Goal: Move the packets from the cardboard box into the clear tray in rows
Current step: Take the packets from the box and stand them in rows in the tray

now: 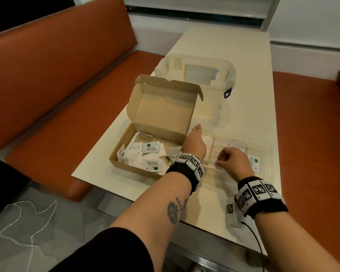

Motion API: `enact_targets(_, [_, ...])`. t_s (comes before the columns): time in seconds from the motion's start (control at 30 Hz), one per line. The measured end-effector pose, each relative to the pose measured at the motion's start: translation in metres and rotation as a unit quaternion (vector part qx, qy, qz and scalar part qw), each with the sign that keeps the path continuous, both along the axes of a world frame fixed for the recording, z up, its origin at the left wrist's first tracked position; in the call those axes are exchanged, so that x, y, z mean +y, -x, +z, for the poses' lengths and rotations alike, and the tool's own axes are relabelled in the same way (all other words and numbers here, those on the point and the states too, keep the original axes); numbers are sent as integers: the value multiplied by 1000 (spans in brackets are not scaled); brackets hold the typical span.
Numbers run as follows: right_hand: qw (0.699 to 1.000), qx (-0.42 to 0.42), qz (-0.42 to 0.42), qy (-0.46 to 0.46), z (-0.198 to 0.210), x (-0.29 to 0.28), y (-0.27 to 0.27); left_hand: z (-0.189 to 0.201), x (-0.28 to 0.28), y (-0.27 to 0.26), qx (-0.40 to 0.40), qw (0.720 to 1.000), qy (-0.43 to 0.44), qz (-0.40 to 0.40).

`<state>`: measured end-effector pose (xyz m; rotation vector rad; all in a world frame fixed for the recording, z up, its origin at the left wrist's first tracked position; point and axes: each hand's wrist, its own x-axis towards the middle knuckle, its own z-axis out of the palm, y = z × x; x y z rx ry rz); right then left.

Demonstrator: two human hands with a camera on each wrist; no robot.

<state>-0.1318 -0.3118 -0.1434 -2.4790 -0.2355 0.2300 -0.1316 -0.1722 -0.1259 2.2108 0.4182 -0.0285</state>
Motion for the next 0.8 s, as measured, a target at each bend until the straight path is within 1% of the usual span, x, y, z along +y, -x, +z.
enact_targets(0.07, [1000, -19, -6, -2, 7, 0, 5, 2, -1, 0, 5, 1000, -21, -15])
enact_targets(0.1, [999, -38, -25, -13, 11, -1, 8, 4, -1, 1, 6, 1000, -11, -17])
enact_targets(0.2, [989, -101, -88, -65, 28, 3, 16, 13, -2, 6, -25, 997, 70, -27])
enact_targets(0.33, [972, -158, -129, -118, 62, 28, 26, 37, 1, 20, -109, 981, 149, -52])
enact_targets(0.4, [972, -156, -120, -129, 75, 53, 33, 52, 19, 25, -147, 970, 193, -24])
enact_targets(0.5, [988, -84, -50, -118, 76, 100, 46, 61, 66, 30, -171, 954, 230, 87])
enact_targets(0.57, [997, -32, 13, -72, 66, 131, 53, 55, 104, 36, -155, 949, 220, 163])
enact_targets(0.63, [998, 5, 67, -7, 54, 157, 56, 44, 141, 45, -118, 952, 172, 223])
enact_targets(0.67, [995, 19, 91, 26, 48, 167, 56, 39, 159, 49, -89, 957, 134, 242])
enact_targets(0.73, [987, 48, 126, 84, 41, 184, 53, 30, 188, 53, -20, 967, 50, 249])
enact_targets(0.77, [982, 62, 140, 114, 40, 190, 50, 26, 198, 55, 9, 970, 24, 242])
enact_targets(0.8, [974, 77, 155, 146, 38, 196, 46, 23, 205, 55, 30, 973, 17, 229])
